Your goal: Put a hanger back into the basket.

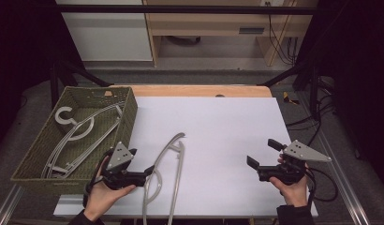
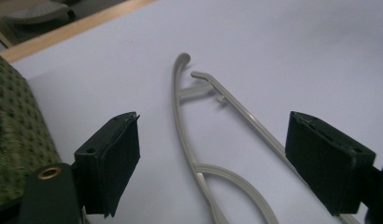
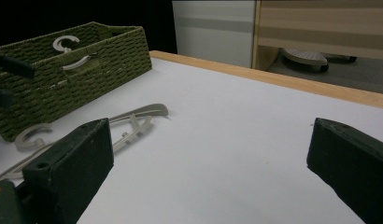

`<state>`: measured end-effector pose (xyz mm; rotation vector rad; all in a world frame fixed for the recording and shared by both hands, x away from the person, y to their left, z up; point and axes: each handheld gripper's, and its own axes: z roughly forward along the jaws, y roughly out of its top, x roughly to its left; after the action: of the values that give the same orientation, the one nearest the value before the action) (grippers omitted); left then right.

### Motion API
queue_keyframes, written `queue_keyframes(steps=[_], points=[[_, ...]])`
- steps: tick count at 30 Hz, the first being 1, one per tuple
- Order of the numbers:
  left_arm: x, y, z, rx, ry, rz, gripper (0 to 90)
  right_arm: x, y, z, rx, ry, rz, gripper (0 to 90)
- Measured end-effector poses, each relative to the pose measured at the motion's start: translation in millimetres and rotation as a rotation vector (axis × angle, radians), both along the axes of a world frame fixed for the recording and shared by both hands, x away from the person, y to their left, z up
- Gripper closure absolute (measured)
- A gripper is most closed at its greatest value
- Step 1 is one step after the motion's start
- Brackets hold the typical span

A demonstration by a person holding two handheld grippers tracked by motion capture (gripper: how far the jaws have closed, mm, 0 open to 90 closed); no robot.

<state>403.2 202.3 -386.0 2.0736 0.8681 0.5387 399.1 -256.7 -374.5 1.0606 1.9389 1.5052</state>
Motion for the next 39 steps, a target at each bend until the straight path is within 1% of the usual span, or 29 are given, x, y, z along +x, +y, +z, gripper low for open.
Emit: queue_keyframes(steps=[3,4,6,8,12,13,14,15,16,19,22,24,26,27,29,31,33,34,38,39], points=[[2.0,-7.6,-11.0,0.043,0.024,-0.012,18.5,0.2,-0.1,-0.4,-0.001,0.000,-0.002,0.8],[2.9,-9.7,-14.7,0.051,0.035,-0.011,19.0,0.1,0.3,-0.5,-0.002,0.000,-0.001,0.8],[5.0,-13.0,-22.1,0.075,0.053,-0.014,20.9,-0.1,1.2,-0.5,-0.002,-0.001,0.002,0.8],[7.6,-16.4,-30.3,0.110,0.075,-0.016,23.1,0.0,1.7,-0.6,-0.001,0.001,0.003,0.8],[12.7,-19.0,-43.3,0.154,0.115,-0.013,29.1,0.0,2.4,-1.1,-0.006,0.001,0.007,0.8],[14.0,-19.6,-46.6,0.150,0.127,-0.011,30.3,0.0,2.5,-1.1,-0.005,0.000,0.009,0.8],[15.8,-19.6,-48.9,0.162,0.143,-0.016,32.6,0.1,2.8,-1.3,-0.004,0.001,0.009,0.8],[17.6,-20.0,-52.5,0.163,0.154,-0.011,34.4,0.2,3.2,-1.6,-0.005,0.001,0.008,0.8],[19.7,-19.7,-54.9,0.170,0.175,0.001,36.4,0.3,3.3,-1.8,-0.005,0.004,0.011,0.8],[24.7,-18.4,-62.5,0.181,0.217,0.028,40.5,1.0,3.9,-2.5,-0.008,0.006,0.012,0.8],[27.4,-19.0,-68.9,0.194,0.239,0.044,45.8,1.3,4.4,-2.9,-0.009,0.006,0.012,0.8],[28.3,-20.2,-71.1,0.205,0.261,0.043,49.8,1.5,5.0,-3.0,-0.008,0.007,0.012,0.8],[29.0,-22.3,-73.9,0.218,0.268,0.047,53.8,1.6,5.2,-2.9,-0.007,0.007,0.013,0.8],[29.1,-22.3,-73.7,0.215,0.267,0.047,56.0,1.5,5.1,-2.9,-0.009,0.006,0.014,0.8],[31.5,-22.1,-73.7,0.213,0.282,0.054,63.4,1.2,5.1,-2.5,-0.006,0.006,0.015,0.8],[33.5,-21.6,-74.6,0.215,0.290,0.060,67.9,1.2,5.1,-2.5,-0.007,0.006,0.015,0.8],[38.0,-19.4,-73.9,0.200,0.321,0.059,70.2,1.1,5.5,-2.3,-0.007,0.006,0.016,0.8],[39.1,-19.9,-73.8,0.195,0.328,0.063,70.6,1.1,5.7,-2.2,-0.006,0.007,0.017,0.8],[39.5,-23.5,-72.4,0.221,0.331,0.074,71.5,1.3,6.4,-2.4,-0.011,0.007,0.016,0.8],[40.0,-24.1,-72.5,0.221,0.331,0.079,71.7,1.4,6.4,-2.3,-0.010,0.006,0.017,0.8]])
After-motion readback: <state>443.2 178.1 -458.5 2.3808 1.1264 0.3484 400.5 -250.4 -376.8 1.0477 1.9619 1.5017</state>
